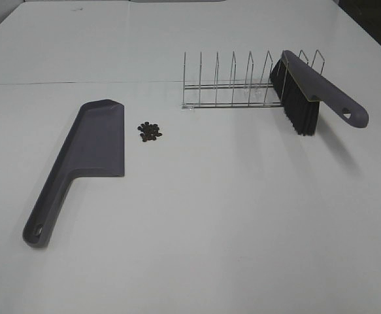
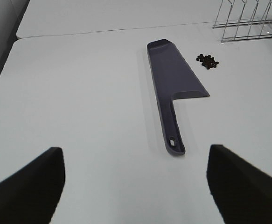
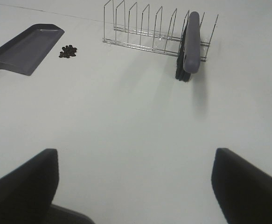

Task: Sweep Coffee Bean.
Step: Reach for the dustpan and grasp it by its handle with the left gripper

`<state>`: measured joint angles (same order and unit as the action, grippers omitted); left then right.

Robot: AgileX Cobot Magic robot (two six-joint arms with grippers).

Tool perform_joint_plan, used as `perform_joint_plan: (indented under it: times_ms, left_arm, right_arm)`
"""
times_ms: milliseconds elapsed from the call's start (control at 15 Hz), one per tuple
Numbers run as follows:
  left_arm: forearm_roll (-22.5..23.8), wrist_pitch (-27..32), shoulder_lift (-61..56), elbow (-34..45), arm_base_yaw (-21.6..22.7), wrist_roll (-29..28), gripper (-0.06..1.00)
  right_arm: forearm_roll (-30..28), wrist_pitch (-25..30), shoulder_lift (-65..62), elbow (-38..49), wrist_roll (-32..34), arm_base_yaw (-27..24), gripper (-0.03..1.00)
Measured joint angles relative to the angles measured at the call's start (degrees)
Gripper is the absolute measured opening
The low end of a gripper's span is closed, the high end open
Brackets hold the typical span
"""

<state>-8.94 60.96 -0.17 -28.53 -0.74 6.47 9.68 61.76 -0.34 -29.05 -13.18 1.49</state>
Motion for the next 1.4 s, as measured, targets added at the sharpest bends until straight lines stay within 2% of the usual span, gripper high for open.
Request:
perform_joint_plan:
  times_ms: [1400]
  left_arm:
    - [0.0,-0.46,0.4,-0.23,0.0,-0.06,0.76]
  right_arm:
    - [0.0,0.0,0.0,0.0,0.0,0.0,0.76]
